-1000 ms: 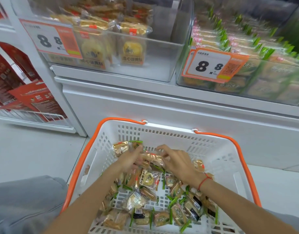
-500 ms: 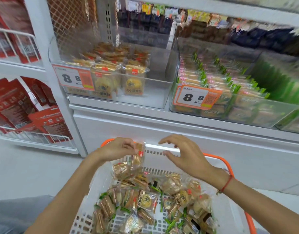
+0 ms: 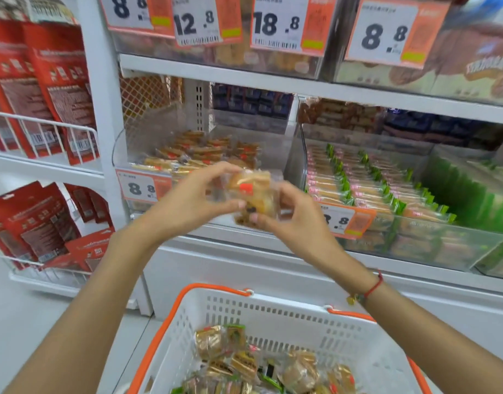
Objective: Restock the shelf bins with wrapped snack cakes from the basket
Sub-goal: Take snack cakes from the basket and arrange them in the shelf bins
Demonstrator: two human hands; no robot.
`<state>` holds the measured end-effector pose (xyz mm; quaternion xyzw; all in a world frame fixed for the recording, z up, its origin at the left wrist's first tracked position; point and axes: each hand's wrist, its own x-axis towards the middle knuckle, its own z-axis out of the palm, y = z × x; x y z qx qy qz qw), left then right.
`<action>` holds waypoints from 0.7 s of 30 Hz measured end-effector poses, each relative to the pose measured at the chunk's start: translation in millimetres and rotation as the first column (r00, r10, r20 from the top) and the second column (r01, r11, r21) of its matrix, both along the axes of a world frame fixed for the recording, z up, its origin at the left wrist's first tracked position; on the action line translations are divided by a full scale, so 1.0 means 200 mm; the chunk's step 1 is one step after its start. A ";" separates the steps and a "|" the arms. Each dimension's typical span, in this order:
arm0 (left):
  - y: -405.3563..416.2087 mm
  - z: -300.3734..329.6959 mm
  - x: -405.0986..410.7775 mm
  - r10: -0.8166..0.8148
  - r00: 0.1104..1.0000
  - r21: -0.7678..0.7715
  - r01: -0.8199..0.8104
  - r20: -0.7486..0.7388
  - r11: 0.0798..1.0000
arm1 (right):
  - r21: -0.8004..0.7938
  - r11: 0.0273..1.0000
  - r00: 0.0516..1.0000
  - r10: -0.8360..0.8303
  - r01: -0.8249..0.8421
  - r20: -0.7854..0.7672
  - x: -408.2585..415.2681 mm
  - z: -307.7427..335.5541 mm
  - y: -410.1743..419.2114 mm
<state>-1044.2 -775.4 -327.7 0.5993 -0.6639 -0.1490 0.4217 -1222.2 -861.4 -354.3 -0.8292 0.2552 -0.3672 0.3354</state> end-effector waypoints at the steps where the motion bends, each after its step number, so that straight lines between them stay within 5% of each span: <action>1: -0.02 0.04 0.02 0.017 1.000 -0.015 -0.017 0.014 1.000 | -0.028 1.000 1.000 -0.005 0.006 0.011 0.03 0.06 -0.02; 9: -0.24 0.26 0.15 0.306 0.911 -0.051 -0.304 0.276 0.951 | -0.396 0.900 0.951 -0.263 0.180 -0.166 0.24 0.31 -0.21; 13: -0.34 0.23 0.20 0.242 0.849 0.142 -0.343 0.469 0.928 | -0.228 0.953 0.919 -0.263 0.200 -0.294 0.29 0.31 -0.29; 17: -0.38 0.18 0.23 0.093 0.874 0.341 -0.282 0.478 0.897 | -0.238 0.949 0.854 -0.292 0.205 -0.430 0.36 0.28 -0.33; 21: -0.38 0.12 0.25 0.107 0.854 0.345 -0.317 0.509 0.883 | -0.141 0.969 0.798 -0.249 0.205 -0.548 0.43 0.22 -0.34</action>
